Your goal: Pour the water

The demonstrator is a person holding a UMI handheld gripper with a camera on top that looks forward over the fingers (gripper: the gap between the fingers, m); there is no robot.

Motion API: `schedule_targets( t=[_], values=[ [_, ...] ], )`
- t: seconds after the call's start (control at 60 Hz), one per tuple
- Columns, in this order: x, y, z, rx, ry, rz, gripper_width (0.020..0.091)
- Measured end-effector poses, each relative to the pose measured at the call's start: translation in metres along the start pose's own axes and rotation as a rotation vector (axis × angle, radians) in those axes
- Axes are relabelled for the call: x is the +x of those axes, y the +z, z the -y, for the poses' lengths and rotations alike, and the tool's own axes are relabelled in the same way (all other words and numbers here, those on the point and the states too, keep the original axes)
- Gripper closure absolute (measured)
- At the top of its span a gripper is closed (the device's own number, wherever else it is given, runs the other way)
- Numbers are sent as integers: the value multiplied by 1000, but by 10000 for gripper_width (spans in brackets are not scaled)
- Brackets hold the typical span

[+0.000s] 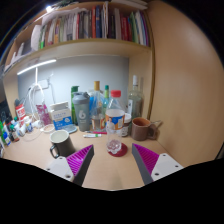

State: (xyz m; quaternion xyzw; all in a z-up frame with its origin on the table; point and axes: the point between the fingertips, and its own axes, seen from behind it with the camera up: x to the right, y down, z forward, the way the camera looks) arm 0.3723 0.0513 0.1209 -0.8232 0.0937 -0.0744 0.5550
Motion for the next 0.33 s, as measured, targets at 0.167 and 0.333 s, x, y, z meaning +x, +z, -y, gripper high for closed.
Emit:
schedule_targets(
  t=[0.167, 0.333],
  values=[
    [-20, -120, 41, 60, -19, 15, 266],
    [-50, -240, 65, 95, 3, 52, 269]
  ],
)
